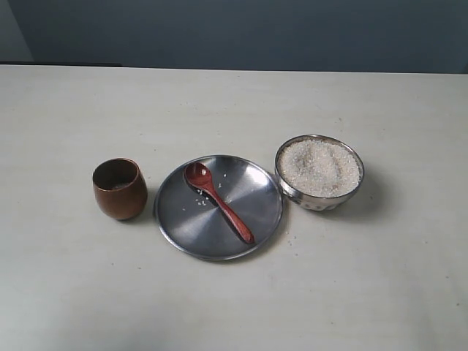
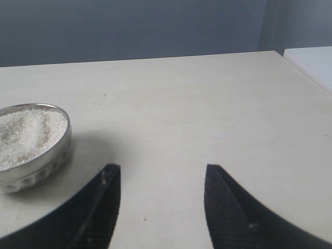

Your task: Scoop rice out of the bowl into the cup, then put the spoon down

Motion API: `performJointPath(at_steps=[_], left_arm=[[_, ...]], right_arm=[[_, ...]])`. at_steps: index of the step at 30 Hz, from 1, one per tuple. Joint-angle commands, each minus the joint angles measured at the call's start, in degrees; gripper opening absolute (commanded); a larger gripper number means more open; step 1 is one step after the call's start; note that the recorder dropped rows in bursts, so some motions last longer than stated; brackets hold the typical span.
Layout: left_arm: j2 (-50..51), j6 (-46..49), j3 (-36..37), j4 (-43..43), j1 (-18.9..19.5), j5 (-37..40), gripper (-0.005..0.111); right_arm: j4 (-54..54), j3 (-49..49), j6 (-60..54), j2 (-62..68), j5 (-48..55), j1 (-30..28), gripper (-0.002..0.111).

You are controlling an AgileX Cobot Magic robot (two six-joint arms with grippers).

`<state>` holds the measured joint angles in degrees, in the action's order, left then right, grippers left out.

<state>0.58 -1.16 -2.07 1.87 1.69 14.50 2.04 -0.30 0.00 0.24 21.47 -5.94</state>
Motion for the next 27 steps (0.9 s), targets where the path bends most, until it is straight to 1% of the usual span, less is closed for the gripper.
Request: performJointPath(at_steps=[1, 8, 14, 20, 27], left_arm=[[-0.6, -0.2, 0.3, 0.3, 0.1, 1.5, 0.000], [-0.6, -0.2, 0.3, 0.2, 0.1, 5.5, 0.000], [-0.6, -0.2, 0.3, 0.4, 0.1, 6.1, 0.000], [-0.6, -0.1, 0.3, 2.6, 0.1, 6.5, 0.000], [-0.6, -0.1, 0.3, 2.6, 0.1, 6.5, 0.000]], right_arm=[[0.0, 0.3, 0.0, -0.2, -0.6, 0.2, 0.049], [0.0, 0.3, 0.0, -0.2, -0.6, 0.2, 0.049], [0.0, 0.3, 0.0, -0.2, -0.6, 0.2, 0.049], [0.0, 0.3, 0.0, -0.2, -0.5, 0.2, 0.049], [0.0, 0.3, 0.0, -0.2, -0.5, 0.2, 0.049]])
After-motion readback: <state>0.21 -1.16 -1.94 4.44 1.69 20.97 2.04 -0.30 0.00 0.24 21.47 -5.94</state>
